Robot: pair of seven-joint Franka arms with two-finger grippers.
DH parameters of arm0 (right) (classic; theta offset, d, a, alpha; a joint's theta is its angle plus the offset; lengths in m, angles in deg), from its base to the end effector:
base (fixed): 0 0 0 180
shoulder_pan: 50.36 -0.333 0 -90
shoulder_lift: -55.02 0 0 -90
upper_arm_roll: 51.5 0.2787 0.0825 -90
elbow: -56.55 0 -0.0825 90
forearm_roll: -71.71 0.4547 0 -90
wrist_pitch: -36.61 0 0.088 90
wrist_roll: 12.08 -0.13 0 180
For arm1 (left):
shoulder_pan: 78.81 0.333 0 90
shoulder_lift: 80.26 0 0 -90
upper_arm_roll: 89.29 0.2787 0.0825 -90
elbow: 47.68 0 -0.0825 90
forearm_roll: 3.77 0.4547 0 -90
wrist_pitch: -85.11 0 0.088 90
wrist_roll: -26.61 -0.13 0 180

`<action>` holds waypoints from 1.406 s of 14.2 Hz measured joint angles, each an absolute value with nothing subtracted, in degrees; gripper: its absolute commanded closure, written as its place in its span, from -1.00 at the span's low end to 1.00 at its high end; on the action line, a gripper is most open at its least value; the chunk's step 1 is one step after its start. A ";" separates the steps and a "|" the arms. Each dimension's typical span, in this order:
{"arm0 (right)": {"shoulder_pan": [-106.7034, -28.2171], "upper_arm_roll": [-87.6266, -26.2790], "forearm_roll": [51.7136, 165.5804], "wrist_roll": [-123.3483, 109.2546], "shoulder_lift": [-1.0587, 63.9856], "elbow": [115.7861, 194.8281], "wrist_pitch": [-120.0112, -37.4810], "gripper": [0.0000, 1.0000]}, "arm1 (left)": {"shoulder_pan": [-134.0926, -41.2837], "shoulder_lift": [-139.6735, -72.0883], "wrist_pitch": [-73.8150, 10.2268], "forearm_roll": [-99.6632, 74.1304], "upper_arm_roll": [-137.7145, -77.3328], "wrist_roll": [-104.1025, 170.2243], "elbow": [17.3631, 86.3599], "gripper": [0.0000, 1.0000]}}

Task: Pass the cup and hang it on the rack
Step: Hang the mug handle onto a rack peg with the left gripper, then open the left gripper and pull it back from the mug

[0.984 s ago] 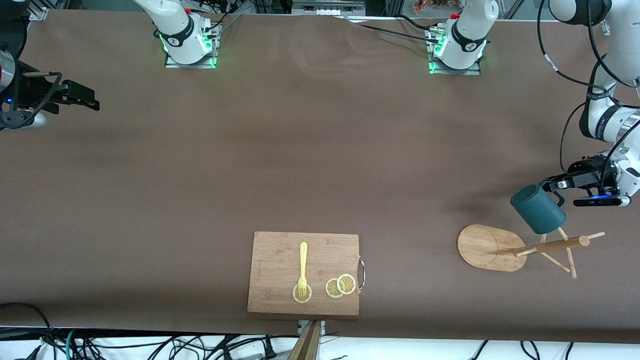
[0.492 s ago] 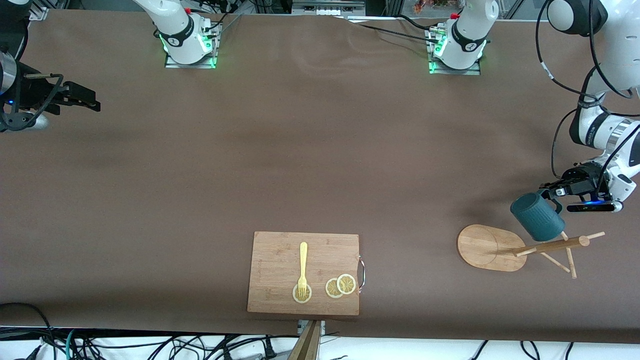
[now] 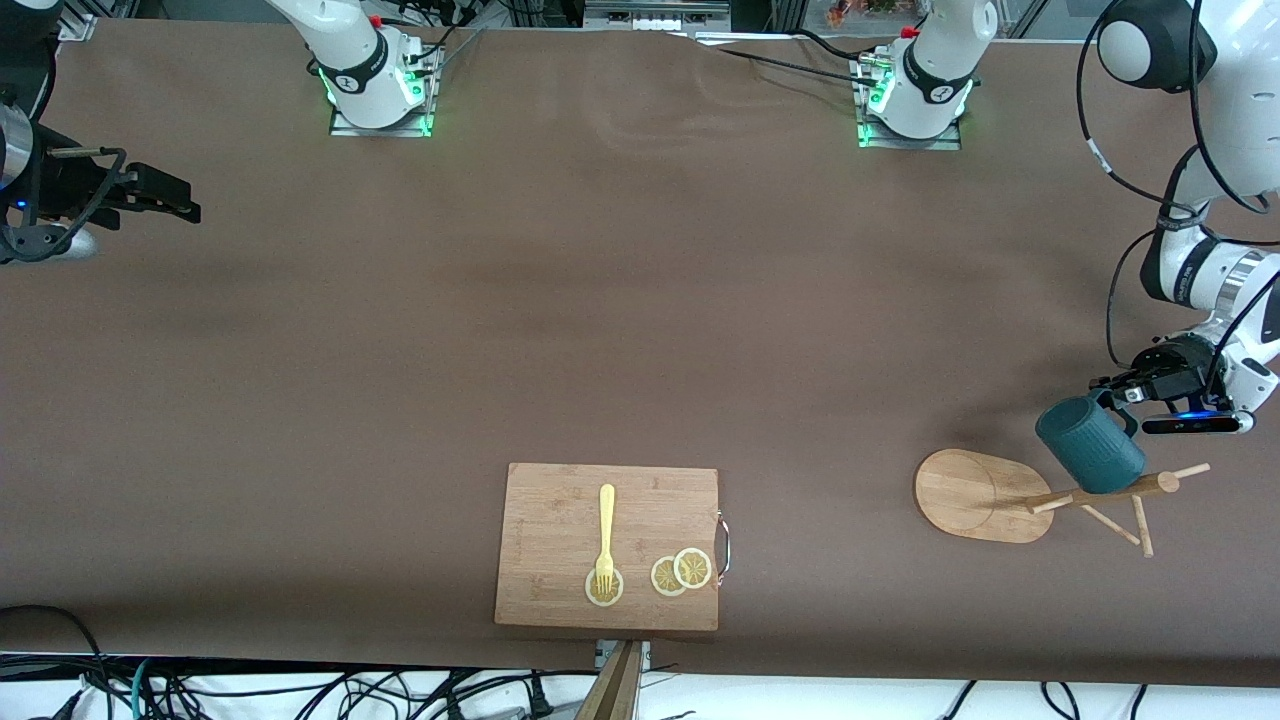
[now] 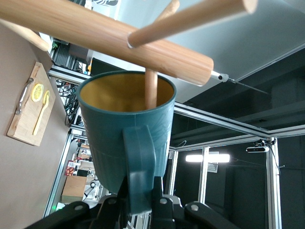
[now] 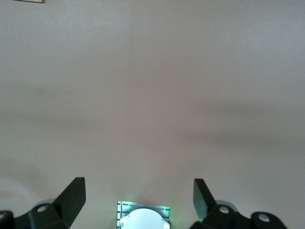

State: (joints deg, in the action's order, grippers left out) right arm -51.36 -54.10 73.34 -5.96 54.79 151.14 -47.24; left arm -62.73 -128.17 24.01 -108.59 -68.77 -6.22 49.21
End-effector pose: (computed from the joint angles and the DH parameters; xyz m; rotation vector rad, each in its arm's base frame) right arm 0.6052 -0.0129 0.5111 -3.0842 -0.1222 0.2928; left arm 0.6035 0.2319 0.1332 1.2092 0.4353 0.1085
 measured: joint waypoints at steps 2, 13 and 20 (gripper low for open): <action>-51.36 -54.10 73.34 -5.95 54.79 151.14 -47.24 -1.00 | -62.38 -128.89 24.24 -108.59 -69.08 -6.23 48.63 1.00; -51.35 -54.22 73.41 -5.95 54.71 151.14 -47.24 -1.00 | -61.44 -131.74 25.67 -109.83 -69.24 -6.23 45.62 -1.00; -51.34 -54.34 74.05 -5.95 54.69 151.14 -47.24 -1.00 | -61.30 -132.01 32.83 -104.77 -69.25 -6.21 45.10 -1.00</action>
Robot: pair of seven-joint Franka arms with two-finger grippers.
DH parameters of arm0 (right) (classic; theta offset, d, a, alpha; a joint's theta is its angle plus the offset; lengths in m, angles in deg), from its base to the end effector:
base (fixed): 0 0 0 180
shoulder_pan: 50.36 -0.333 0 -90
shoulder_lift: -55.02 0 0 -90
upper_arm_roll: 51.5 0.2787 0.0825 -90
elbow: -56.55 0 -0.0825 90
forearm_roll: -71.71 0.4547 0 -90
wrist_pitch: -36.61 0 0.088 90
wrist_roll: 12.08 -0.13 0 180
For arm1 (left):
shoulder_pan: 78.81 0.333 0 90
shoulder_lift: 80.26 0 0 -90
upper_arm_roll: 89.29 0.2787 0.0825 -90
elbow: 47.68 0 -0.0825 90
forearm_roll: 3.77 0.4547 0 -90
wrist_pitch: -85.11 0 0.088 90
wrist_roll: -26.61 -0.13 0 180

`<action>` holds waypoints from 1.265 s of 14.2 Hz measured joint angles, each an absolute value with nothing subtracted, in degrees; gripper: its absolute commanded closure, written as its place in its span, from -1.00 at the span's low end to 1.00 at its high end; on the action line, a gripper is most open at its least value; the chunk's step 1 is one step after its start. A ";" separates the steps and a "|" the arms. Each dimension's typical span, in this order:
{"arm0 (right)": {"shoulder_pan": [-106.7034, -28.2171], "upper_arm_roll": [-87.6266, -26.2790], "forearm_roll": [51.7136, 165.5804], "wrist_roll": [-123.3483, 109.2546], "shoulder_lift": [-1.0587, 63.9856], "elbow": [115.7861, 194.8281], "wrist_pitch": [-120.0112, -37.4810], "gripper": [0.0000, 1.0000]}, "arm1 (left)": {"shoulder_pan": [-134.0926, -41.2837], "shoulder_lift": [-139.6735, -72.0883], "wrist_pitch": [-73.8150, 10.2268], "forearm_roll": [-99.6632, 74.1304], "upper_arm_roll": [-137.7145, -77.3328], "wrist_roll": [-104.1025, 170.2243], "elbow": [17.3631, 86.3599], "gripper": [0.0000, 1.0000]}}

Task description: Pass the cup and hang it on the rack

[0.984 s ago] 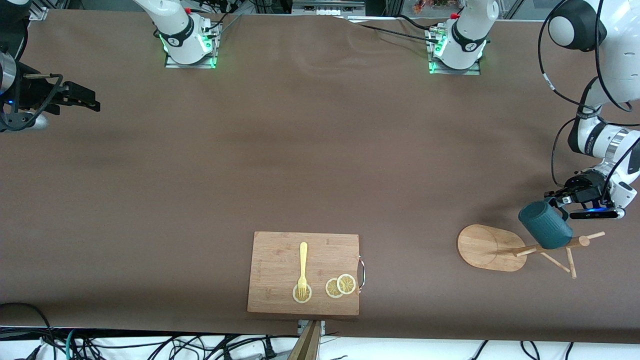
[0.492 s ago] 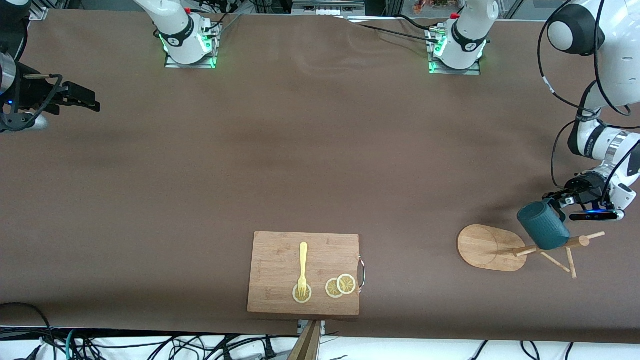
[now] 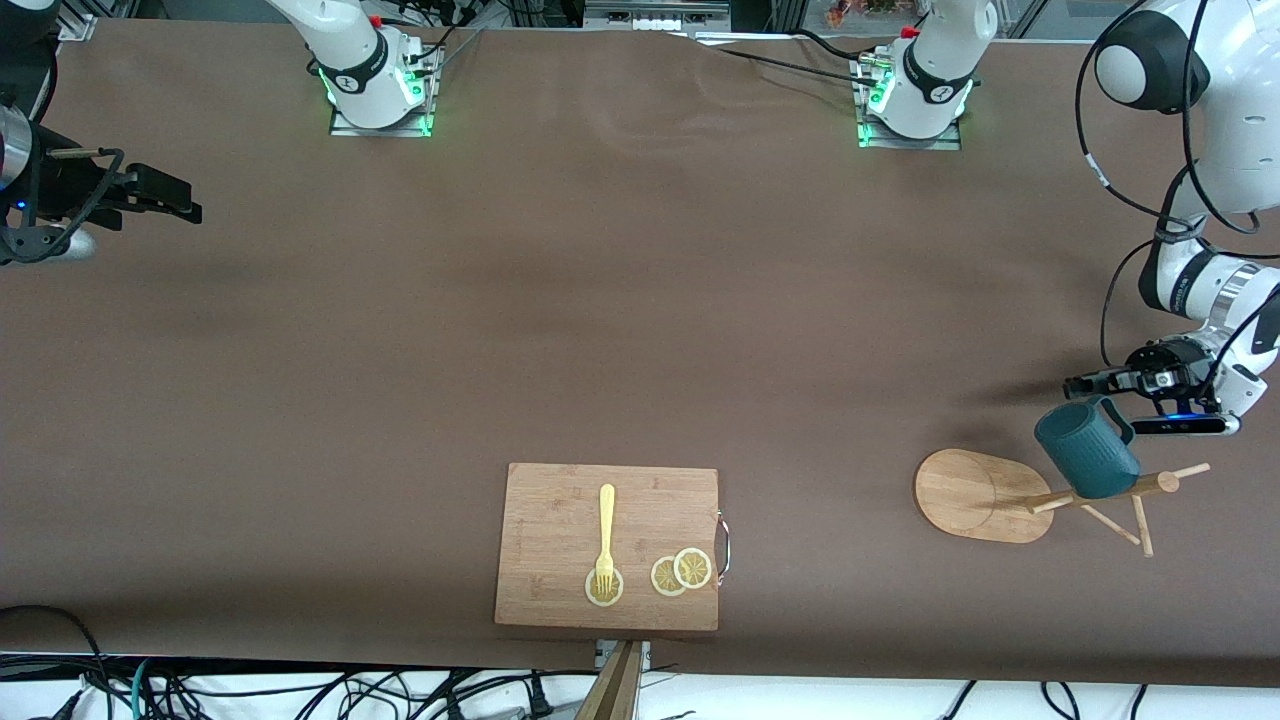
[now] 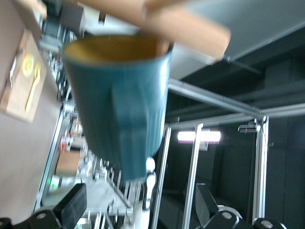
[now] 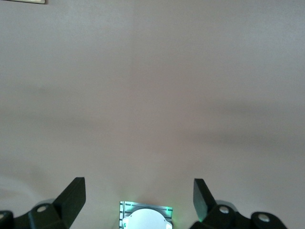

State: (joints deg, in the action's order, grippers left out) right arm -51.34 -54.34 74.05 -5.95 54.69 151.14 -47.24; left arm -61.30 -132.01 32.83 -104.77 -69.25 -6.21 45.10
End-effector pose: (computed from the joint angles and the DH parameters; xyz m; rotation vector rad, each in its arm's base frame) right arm 0.6055 -0.0139 0.5101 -3.0716 -0.1151 0.2928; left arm 0.5916 0.2264 0.1277 1.1730 0.3174 -0.0112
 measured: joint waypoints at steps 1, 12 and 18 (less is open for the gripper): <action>-51.34 -54.34 74.06 -5.95 54.69 151.14 -47.24 -1.00 | -61.22 -132.01 34.30 -102.82 -69.23 -6.21 44.96 -1.00; -51.32 -54.42 74.09 -5.95 54.65 151.15 -47.24 -1.00 | -60.46 -126.79 43.81 -84.13 -69.31 -6.07 40.39 -1.00; -51.30 -54.45 74.11 -5.95 54.63 151.17 -47.23 -1.00 | -66.26 -110.37 36.93 -63.27 -69.56 -4.34 35.24 -1.00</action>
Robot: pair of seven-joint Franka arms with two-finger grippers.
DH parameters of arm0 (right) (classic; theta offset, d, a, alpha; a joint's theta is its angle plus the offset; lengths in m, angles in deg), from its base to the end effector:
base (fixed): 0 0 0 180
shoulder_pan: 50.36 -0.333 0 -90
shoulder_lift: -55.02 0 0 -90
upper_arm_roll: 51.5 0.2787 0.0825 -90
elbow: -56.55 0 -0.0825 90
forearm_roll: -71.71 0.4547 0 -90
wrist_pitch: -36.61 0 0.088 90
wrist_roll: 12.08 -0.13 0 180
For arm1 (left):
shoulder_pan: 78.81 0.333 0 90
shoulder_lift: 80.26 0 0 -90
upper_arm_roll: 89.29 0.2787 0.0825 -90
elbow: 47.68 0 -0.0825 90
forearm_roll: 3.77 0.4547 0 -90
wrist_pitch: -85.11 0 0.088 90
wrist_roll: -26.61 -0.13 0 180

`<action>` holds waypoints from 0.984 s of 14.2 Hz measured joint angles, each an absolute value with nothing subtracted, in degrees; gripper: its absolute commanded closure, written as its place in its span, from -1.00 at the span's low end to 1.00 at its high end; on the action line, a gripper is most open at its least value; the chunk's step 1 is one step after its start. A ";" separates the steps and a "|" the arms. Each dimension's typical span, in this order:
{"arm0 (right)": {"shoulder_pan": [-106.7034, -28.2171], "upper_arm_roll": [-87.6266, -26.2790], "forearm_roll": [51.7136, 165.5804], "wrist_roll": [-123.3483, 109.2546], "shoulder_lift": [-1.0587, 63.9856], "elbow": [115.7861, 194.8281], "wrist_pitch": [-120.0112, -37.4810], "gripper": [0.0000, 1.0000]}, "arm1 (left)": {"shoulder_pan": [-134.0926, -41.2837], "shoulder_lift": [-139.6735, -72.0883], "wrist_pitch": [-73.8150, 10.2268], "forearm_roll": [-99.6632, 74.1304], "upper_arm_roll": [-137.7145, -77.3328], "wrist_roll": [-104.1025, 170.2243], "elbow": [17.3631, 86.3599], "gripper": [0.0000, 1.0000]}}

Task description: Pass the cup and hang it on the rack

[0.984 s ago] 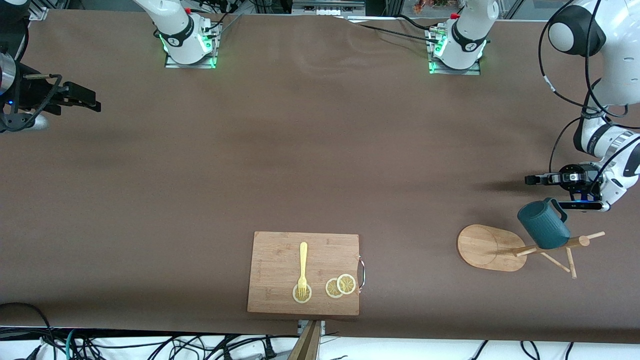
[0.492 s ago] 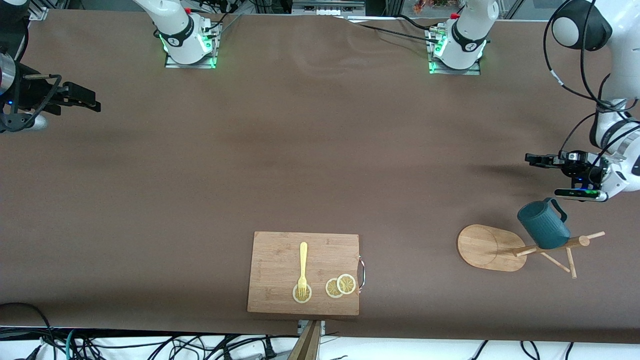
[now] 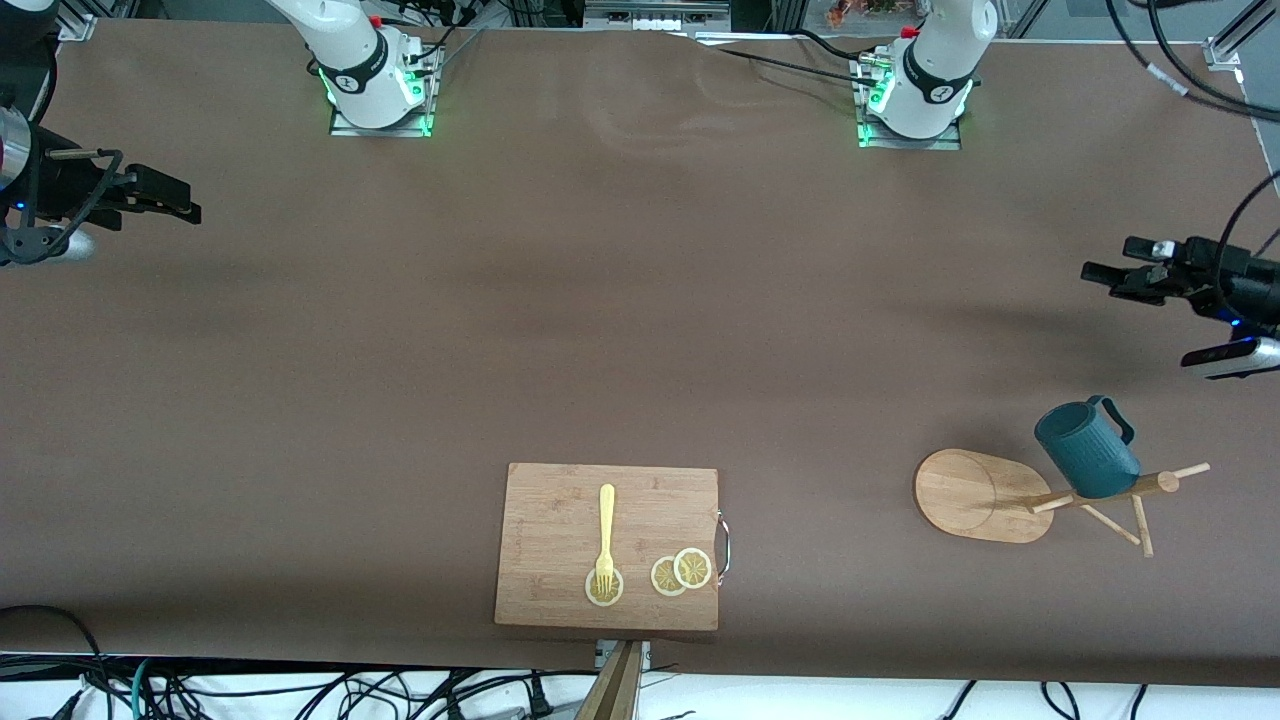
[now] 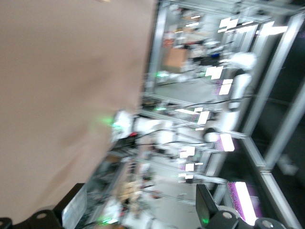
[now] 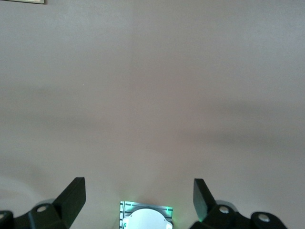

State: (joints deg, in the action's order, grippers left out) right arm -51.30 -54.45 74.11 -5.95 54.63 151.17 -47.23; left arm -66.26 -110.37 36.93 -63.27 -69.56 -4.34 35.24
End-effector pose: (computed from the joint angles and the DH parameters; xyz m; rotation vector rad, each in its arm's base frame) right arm 0.6056 -0.0154 0.5091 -3.0702 -0.1110 0.2951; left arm 0.5996 0.1814 0.3587 1.8021 -0.1302 -0.4269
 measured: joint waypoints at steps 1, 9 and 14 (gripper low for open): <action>-51.30 -54.46 74.11 -5.95 54.63 151.17 -47.23 -1.00 | -67.44 -108.35 35.58 -59.63 -69.58 -4.10 34.06 -1.00; -51.30 -54.46 74.13 -5.95 54.63 151.17 -47.23 -1.00 | -81.23 -98.73 15.49 -28.05 -73.08 -0.56 29.82 -1.00; -51.29 -54.47 74.14 -5.95 54.63 151.17 -47.23 -1.00 | -81.83 -95.33 1.27 -10.62 -81.39 0.58 29.50 -1.00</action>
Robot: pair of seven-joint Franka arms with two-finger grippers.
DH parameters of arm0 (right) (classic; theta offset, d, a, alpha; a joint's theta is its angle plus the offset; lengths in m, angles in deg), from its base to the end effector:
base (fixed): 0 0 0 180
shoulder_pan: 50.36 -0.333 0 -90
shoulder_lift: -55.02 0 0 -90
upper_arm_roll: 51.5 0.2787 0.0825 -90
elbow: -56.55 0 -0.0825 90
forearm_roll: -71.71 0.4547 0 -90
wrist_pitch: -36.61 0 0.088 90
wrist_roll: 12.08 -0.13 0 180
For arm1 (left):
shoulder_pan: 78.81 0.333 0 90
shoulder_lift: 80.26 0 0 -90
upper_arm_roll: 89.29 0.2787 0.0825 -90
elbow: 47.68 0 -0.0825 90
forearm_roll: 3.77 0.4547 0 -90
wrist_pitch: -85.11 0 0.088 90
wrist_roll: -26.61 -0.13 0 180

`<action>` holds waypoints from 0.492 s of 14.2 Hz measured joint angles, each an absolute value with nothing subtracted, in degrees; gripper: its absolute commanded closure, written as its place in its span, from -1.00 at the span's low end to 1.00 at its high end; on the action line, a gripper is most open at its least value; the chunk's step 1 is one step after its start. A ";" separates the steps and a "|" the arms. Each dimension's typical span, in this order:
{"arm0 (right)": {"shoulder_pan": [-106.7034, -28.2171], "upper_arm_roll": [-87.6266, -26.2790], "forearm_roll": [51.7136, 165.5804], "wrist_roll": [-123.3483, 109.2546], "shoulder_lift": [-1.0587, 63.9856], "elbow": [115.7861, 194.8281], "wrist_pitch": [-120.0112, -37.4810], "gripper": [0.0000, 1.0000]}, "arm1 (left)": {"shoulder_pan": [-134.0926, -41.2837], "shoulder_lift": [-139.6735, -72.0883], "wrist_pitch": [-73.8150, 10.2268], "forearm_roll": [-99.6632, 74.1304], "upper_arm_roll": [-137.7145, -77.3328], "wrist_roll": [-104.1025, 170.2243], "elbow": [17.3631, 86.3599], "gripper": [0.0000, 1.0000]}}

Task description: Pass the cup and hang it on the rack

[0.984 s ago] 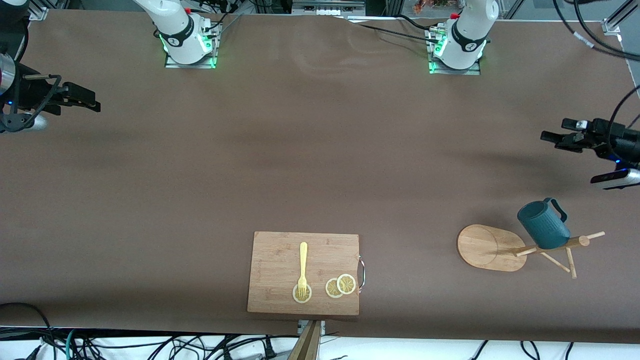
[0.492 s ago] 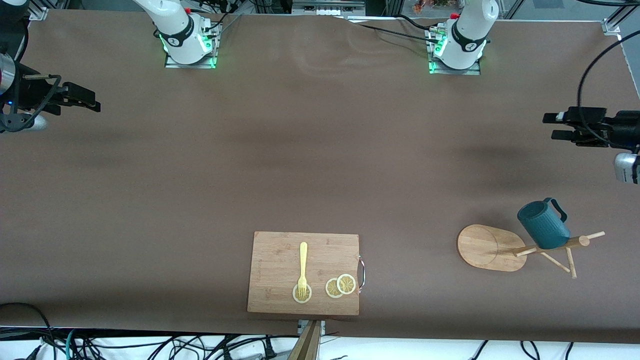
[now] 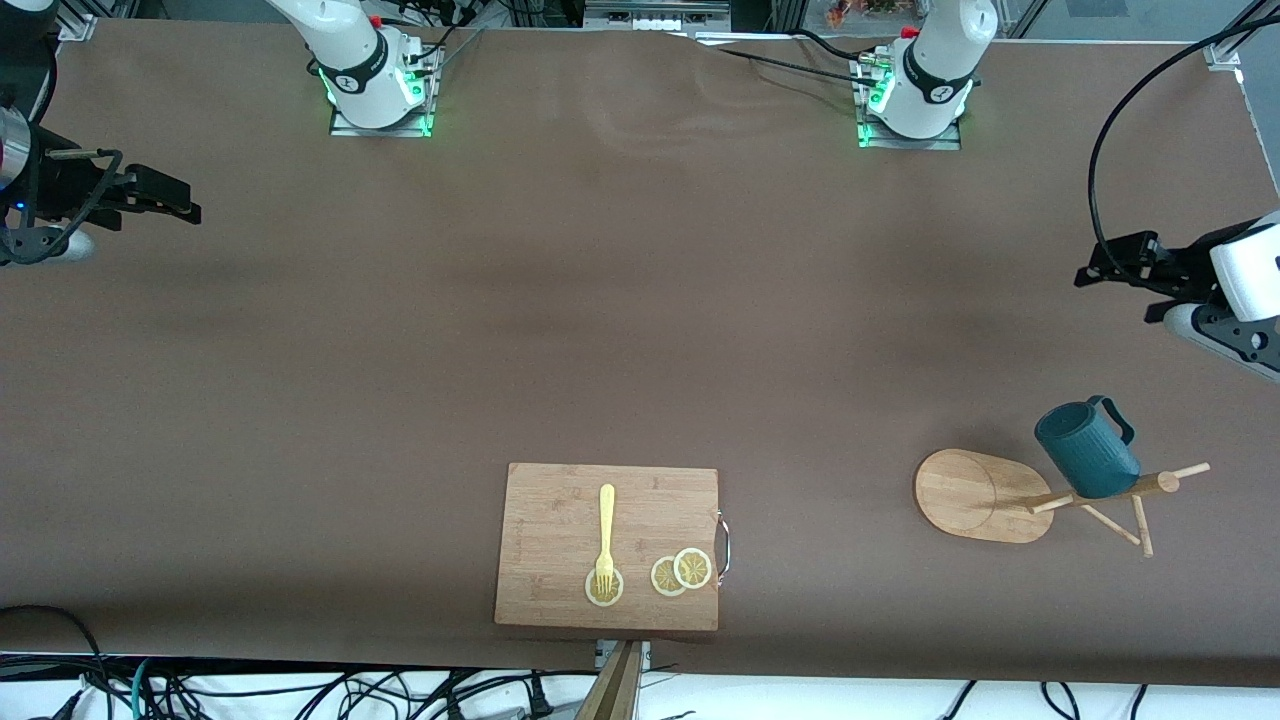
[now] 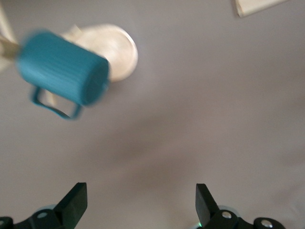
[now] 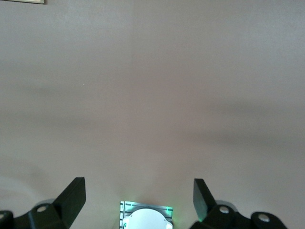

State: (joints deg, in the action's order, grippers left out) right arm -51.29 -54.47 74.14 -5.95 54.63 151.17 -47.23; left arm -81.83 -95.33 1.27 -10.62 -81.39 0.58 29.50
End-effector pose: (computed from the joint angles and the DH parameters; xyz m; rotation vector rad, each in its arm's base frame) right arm 0.6055 -0.0156 0.5092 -3.0697 -0.1102 0.2950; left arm 0.6770 0.0318 0.5057 2.9644 -0.5632 -0.1768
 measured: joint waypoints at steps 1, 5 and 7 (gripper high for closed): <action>-51.29 -54.47 74.14 -5.95 54.63 151.17 -47.23 -1.00 | -81.72 -94.81 0.12 -9.26 -81.87 1.57 29.48 -1.00; -51.29 -54.47 74.14 -5.95 54.63 151.17 -47.23 -1.00 | -81.11 -91.23 1.20 -4.48 -89.25 19.52 29.45 -1.00; -51.29 -54.47 74.14 -5.95 54.63 151.17 -47.23 -1.00 | -81.11 -90.05 2.77 -4.10 -90.91 24.04 29.46 -1.00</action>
